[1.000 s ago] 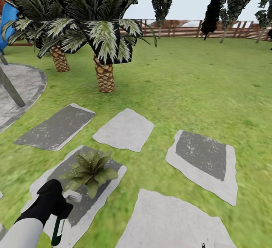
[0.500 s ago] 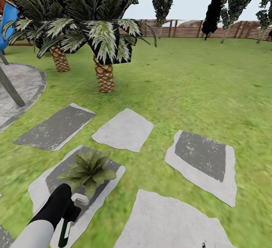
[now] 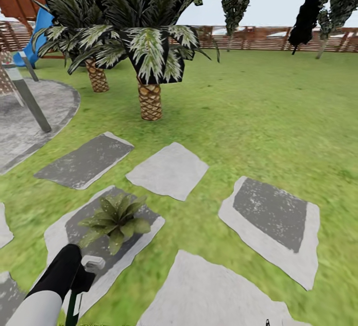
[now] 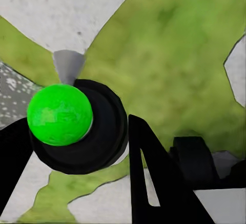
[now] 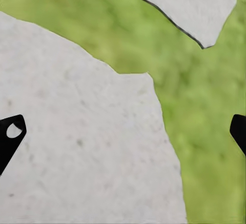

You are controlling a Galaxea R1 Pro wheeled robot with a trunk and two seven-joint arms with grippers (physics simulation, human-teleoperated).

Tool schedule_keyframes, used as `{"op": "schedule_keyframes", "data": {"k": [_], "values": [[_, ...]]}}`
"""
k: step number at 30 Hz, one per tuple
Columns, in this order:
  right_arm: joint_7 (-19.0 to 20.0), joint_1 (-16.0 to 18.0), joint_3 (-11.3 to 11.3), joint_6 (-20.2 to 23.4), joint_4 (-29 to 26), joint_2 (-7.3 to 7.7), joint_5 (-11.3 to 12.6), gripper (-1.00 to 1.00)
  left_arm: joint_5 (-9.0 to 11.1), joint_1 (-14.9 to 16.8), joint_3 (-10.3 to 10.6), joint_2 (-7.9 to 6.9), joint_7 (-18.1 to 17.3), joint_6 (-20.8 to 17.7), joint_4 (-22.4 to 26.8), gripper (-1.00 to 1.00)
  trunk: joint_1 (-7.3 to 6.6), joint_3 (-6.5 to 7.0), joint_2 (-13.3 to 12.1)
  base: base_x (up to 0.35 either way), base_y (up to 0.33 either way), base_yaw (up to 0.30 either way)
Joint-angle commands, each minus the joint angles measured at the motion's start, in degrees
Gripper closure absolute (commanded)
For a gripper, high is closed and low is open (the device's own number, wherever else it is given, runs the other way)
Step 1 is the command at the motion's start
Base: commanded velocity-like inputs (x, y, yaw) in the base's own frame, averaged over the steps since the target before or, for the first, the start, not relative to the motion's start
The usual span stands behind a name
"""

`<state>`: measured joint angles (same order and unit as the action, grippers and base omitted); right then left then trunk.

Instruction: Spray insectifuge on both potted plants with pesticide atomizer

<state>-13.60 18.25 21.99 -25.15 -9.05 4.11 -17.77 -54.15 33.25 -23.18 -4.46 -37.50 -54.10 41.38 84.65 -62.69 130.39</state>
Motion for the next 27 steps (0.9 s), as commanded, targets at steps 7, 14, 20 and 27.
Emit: {"op": "schedule_keyframes", "data": {"k": [7, 14, 20, 27], "values": [[-0.2, 0.1, 0.3, -0.2, 0.1, -0.02, -0.6, -1.0, -0.4, 0.1, -0.9, 0.37, 0.4, -0.1, -0.1, 1.0, 0.0, -0.05, 0.0, 0.187, -0.194, 0.278], [-0.2, 0.0, 0.3, -0.2, 0.1, 0.0, -0.6, -1.0, -0.3, 0.1, -0.7, 0.91, 0.4, 0.0, -0.1, 1.0, 0.0, -0.05, 0.0, 0.032, -0.019, 0.278], [-0.2, 0.0, 0.3, -0.2, 0.1, 0.0, -0.6, -1.0, -0.3, 0.1, -0.6, 1.85, 0.3, 0.0, -0.1, 1.0, 0.0, -0.05, 0.0, 0.081, -0.104, 0.214], [-0.2, 0.0, 0.3, -0.2, 0.1, 0.02, -0.6, -1.0, 1.6, 0.1, -0.5, 2.28, 0.3, 0.0, 0.0, 1.0, 0.0, -0.05, 0.0, 0.181, -0.217, 0.017]]}}
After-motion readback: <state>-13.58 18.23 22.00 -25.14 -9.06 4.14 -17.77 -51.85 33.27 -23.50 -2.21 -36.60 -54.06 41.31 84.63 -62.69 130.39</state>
